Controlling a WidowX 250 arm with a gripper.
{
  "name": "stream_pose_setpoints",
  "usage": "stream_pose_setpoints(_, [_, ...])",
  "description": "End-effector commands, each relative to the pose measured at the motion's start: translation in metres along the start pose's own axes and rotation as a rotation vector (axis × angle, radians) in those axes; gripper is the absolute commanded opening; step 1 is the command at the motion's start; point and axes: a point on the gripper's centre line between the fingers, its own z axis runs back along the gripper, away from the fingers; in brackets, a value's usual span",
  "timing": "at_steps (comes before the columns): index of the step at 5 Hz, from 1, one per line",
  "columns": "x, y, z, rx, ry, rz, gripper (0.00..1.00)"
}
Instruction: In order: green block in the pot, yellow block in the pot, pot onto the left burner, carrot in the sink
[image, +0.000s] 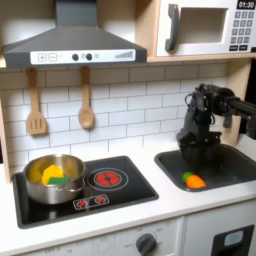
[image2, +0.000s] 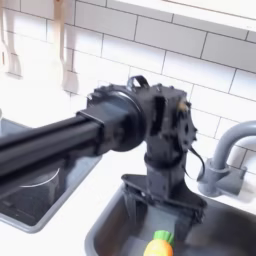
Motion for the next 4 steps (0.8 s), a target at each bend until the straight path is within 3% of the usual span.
stream_pose_setpoints(1, [-0.009, 0.03, 0.035, 0.044, -0.074, 0.112, 1.0])
stream_pose_setpoints(2, [-0.024, 0.046, 0.04, 0.029, -0.053, 0.196, 1.0])
stream_pose_setpoints(3, [-0.024, 0.048, 0.04, 0.051, -0.055, 0.188, 1.0])
stream_pose_setpoints(4, [-0.025, 0.049, 0.04, 0.048, -0.051, 0.193, 1.0])
